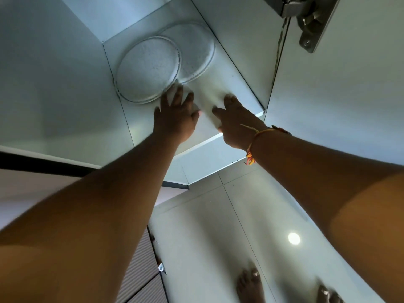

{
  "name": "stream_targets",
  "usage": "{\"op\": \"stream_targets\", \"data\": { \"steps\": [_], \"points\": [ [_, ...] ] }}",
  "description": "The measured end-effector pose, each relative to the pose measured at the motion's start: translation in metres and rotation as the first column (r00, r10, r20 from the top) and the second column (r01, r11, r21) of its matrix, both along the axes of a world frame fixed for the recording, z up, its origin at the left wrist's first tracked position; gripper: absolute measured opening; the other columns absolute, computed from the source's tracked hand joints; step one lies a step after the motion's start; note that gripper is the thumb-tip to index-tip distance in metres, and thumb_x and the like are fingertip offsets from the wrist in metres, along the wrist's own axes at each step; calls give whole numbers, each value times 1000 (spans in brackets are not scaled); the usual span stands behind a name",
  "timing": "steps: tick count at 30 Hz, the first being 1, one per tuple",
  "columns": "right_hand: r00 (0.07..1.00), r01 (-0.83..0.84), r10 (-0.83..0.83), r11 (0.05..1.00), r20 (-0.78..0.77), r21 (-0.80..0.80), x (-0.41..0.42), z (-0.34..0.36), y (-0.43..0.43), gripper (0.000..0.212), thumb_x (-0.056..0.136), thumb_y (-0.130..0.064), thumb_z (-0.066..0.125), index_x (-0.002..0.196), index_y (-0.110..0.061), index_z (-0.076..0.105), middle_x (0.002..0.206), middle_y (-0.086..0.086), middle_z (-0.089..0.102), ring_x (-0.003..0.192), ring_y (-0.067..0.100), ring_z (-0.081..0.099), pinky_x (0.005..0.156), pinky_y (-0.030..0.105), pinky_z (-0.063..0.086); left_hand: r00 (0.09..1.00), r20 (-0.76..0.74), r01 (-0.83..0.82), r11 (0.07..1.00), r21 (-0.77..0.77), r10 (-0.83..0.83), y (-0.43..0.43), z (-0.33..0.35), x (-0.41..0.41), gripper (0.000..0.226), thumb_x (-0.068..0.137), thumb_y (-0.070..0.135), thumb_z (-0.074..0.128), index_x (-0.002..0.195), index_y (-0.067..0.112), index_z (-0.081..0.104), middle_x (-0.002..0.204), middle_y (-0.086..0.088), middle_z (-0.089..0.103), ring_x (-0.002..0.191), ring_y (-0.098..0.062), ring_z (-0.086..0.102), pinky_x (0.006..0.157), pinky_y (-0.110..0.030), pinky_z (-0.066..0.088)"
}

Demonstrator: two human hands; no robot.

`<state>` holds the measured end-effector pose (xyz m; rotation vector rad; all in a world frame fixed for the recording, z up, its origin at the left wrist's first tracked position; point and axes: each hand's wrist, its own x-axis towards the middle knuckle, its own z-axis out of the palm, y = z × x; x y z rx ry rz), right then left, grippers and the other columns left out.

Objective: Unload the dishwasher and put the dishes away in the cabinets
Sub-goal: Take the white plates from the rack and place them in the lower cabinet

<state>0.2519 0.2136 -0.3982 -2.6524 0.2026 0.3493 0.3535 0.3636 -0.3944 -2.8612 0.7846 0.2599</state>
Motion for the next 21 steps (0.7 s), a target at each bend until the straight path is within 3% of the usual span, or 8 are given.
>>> {"op": "stream_targets", "data": {
  "steps": [4, 8, 12, 15, 21],
  "points": [
    [996, 26, -26, 1000, -87, 4, -16, 22, 12, 62, 103, -41, 43, 153, -10, 27, 162, 22, 9, 151, 34, 3, 122, 41, 9, 994, -101, -51, 998, -33, 47, 24, 3, -72, 62, 97, 52, 38, 151, 24, 26, 161, 1, 20, 142, -39, 26, 106, -52, 38],
    [989, 112, -103, 990, -110, 85, -87, 52, 33, 57, 100, -48, 43, 145, -13, 39, 157, 21, 25, 145, 36, 25, 116, 44, 24, 969, -236, -83, 997, -4, 79, 51, 25, -151, 61, 98, 54, 34, 151, 23, 28, 160, -2, 25, 142, -33, 30, 109, -47, 36],
    [966, 218, -195, 968, -172, 122, -166, 99, 39, 58, 98, -55, 41, 144, -18, 43, 158, 12, 31, 143, 33, 32, 112, 44, 36, 911, -386, -222, 961, -163, 145, 43, 66, -226, 61, 100, 48, 38, 151, 15, 32, 156, -9, 35, 143, -25, 33, 116, -36, 27],
    [902, 406, -358, 894, -242, 191, -215, 135, 40, 62, 97, -59, 40, 145, -20, 44, 156, 9, 36, 140, 32, 37, 112, 44, 37, 776, -571, -427, 889, -164, 267, 20, 104, -273, 61, 102, 47, 35, 152, 14, 28, 158, -6, 30, 145, -21, 29, 117, -31, 22],
    [760, 647, -536, 679, -369, 346, -319, 197, 31, 61, 98, -58, 41, 142, -17, 48, 146, 7, 49, 133, 24, 46, 110, 34, 36, 457, -822, -722, 682, -119, 340, -21, 186, -375, 58, 102, 45, 37, 149, 11, 34, 151, -12, 41, 134, -29, 45, 107, -37, 39]
  ]
}}
